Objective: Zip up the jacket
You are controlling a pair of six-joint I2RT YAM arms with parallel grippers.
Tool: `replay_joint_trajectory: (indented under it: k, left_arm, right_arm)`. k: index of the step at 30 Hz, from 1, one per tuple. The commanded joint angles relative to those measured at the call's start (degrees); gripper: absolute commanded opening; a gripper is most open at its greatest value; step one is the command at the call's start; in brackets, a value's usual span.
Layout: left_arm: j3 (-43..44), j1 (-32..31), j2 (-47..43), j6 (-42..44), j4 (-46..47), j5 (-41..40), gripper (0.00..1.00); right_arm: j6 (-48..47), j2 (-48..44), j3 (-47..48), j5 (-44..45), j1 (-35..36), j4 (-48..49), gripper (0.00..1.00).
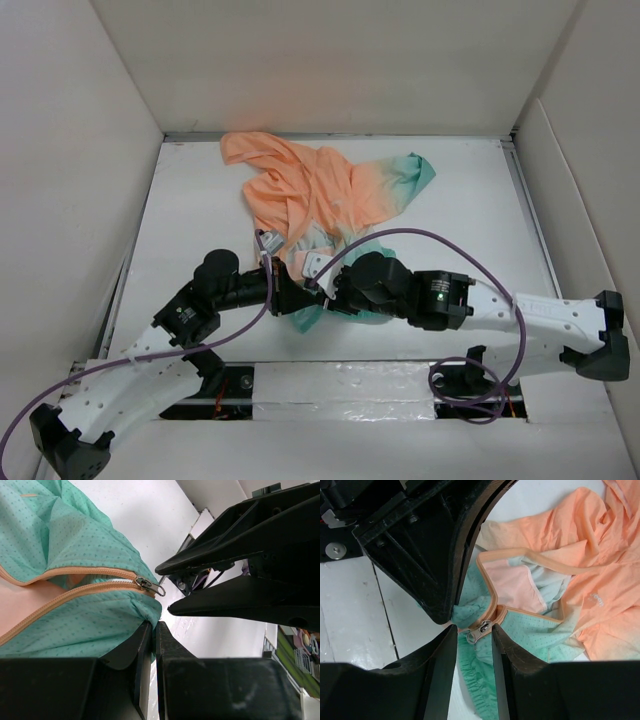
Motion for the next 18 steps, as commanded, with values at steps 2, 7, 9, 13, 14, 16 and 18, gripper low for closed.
replay_joint_trajectory:
  k: [2,7,9,13,14,16,18]
  left_arm:
    - [1.4,-0.3,-1.0,0.9,2.3,1.5,0.0]
    - [1.5,-0.3,-1.2,0.9,2.3,1.3,0.0]
    - [1.5,-0.3,-1.2,0.9,2.3,1.4,0.0]
    - [1.5,-0.3,-1.3,0.8,2.2,1.3,0.0]
    - [1.5,-0.3,-1.3,0.8,2.2,1.4,0.0]
    - [1.5,-0.3,-1.2,0.8,2.2,1.6,0.0]
    - [1.4,-0.3,-1.3,0.8,2.3,1.7,0.0]
  right_arm:
    - [-0.8,0.6,3.0,1.2,0.4,0.2,0.38]
    - [-0.2,1.1,3.6,1.0,0.4,-1.2,0.38]
    - [-0.1,0.8,3.1,1.9,0.4,-1.1,0.38]
    - [0.1,0.2,2.4,3.0,0.4,-1.0,0.37]
    - [0.1,0.2,2.4,3.2,0.4,-1.0,0.37]
    - [0.1,0.4,2.6,3.9,0.4,-1.2,0.36]
    - [0.1,0.7,2.8,4.1,0.4,-1.2,0.36]
